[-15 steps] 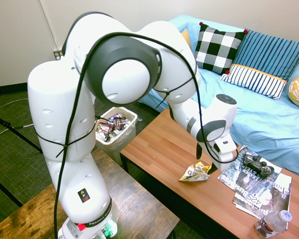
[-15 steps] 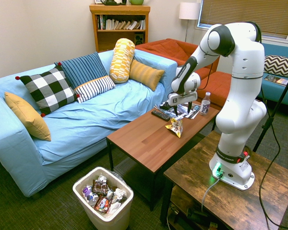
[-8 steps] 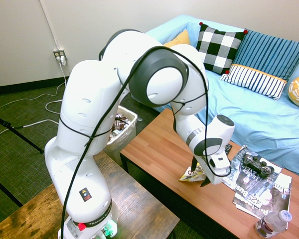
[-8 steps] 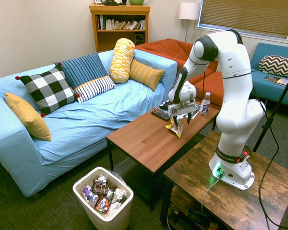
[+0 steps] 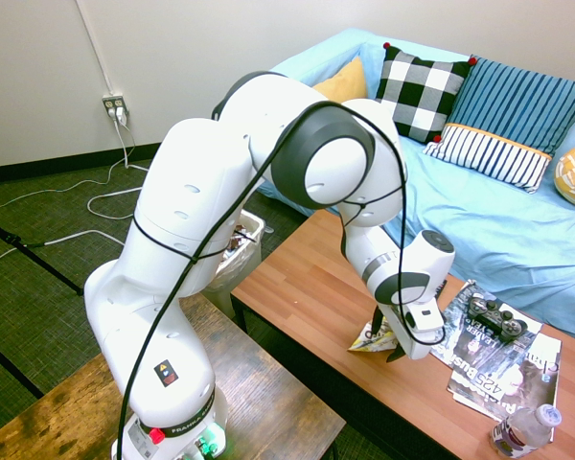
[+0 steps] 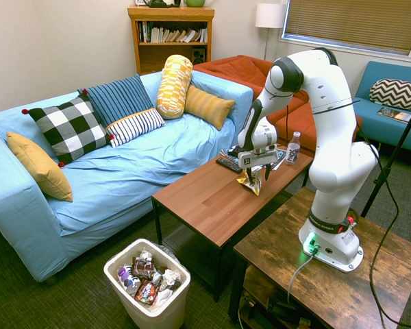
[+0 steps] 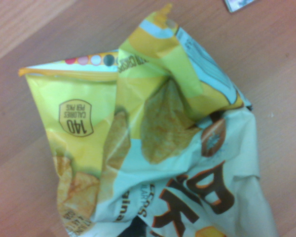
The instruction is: Throw the chip bag in the trash bin
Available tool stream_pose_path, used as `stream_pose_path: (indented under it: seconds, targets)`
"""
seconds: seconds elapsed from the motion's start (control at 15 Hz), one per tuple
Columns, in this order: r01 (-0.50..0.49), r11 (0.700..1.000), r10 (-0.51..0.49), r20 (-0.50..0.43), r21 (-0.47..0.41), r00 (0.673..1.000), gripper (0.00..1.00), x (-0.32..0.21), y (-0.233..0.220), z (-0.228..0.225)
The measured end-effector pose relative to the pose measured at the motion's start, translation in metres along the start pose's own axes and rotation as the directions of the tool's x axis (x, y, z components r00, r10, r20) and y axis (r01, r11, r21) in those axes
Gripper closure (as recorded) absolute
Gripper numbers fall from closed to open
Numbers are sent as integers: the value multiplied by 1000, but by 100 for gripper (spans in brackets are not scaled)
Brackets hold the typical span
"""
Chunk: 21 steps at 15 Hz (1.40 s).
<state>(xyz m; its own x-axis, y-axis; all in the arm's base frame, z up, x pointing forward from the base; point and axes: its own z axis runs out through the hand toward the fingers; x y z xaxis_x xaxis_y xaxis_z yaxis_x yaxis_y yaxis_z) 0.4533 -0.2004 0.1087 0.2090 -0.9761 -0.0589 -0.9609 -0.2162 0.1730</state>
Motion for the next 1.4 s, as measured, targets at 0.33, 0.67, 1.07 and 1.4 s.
stream_pose_path:
  seconds: [0.33, 0.67, 1.07, 1.4]
  targets:
    - [2, 1000, -2, 5, 5, 1000, 100, -1, -1, 0]
    - [11, 1000, -11, 5, 10, 1000, 100, -2, -3, -2]
    - [42, 997, -42, -12, 72, 999, 100, -10, -5, -38]
    - [153, 976, -143, -72, 155, 987, 100, -92, -9, -126]
